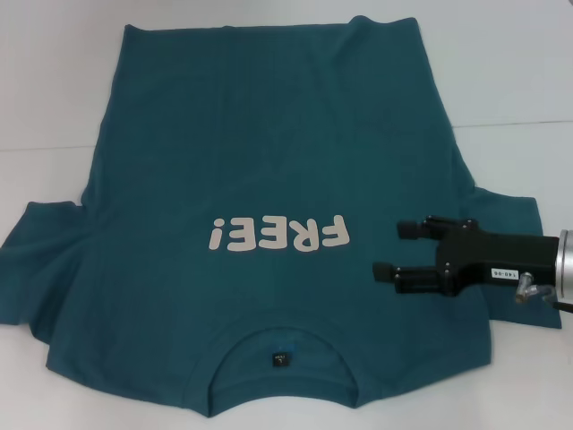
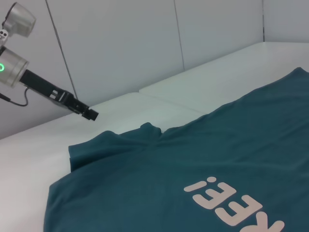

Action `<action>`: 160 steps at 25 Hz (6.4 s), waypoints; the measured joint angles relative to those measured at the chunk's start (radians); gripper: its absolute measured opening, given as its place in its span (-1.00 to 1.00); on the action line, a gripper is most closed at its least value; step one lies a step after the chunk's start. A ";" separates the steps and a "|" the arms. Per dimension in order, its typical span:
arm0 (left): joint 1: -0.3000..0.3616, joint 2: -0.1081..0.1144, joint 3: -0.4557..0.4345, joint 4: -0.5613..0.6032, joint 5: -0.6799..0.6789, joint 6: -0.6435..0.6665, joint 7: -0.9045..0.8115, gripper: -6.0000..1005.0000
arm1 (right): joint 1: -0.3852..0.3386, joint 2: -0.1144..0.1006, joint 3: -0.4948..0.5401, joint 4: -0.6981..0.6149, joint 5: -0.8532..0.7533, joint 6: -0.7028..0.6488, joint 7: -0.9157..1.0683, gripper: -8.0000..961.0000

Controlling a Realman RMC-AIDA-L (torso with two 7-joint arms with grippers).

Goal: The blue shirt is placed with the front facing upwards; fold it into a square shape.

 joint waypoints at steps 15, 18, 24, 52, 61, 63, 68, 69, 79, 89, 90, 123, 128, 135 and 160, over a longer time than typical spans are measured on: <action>-0.057 0.048 0.064 0.220 -0.001 -0.194 0.011 0.34 | 0.007 0.000 -0.009 -0.021 -0.005 0.012 0.039 0.96; -0.059 0.049 0.071 0.233 0.000 -0.209 0.013 0.34 | 0.006 0.001 -0.009 -0.021 -0.006 0.012 0.040 0.96; -0.055 0.045 0.096 0.263 0.014 -0.241 0.015 0.34 | 0.004 0.003 -0.009 -0.020 -0.006 0.009 0.040 0.96; -0.049 -0.010 0.144 0.225 0.022 -0.269 0.059 -0.37 | 0.002 0.003 -0.027 -0.019 -0.008 0.004 0.057 0.96; -0.045 -0.006 0.145 0.215 0.024 -0.266 0.069 -0.89 | 0.001 0.003 -0.026 -0.019 -0.005 0.002 0.058 0.96; -0.042 -0.006 0.144 0.198 0.022 -0.255 0.069 -0.96 | 0.001 0.003 -0.026 -0.019 -0.003 -0.004 0.058 0.96; -0.036 -0.030 0.144 0.128 0.021 -0.212 0.063 -0.99 | -0.002 0.002 -0.022 -0.019 -0.001 -0.016 0.064 0.96; -0.036 -0.034 0.144 0.119 0.021 -0.207 0.063 -0.99 | -0.003 0.002 -0.020 -0.019 -0.001 -0.019 0.064 0.96; -0.037 -0.073 0.145 -0.043 0.045 -0.057 0.022 -0.99 | -0.025 0.001 -0.015 -0.050 -0.001 -0.025 0.065 0.96; -0.034 -0.089 0.239 -0.178 0.063 0.046 -0.083 -0.99 | -0.033 -0.001 -0.014 -0.059 -0.002 -0.031 0.078 0.96; -0.033 -0.092 0.254 -0.195 0.075 0.053 -0.098 -0.99 | -0.034 -0.001 -0.014 -0.059 -0.002 -0.031 0.078 0.96; -0.047 -0.150 0.568 -0.350 0.121 0.155 -0.344 -0.99 | -0.053 -0.002 -0.014 -0.061 -0.002 -0.045 0.080 0.96; -0.048 -0.154 0.627 -0.323 0.102 0.140 -0.358 -0.97 | -0.054 -0.002 -0.014 -0.061 -0.002 -0.050 0.081 0.96; -0.044 -0.153 0.651 -0.291 0.024 0.118 -0.359 -0.91 | -0.053 -0.001 -0.014 -0.061 -0.002 -0.062 0.083 0.96; 0.152 -0.155 0.678 -0.428 0.084 -0.017 -0.397 -0.12 | -0.044 -0.010 0.048 -0.088 0.053 -0.071 0.153 0.96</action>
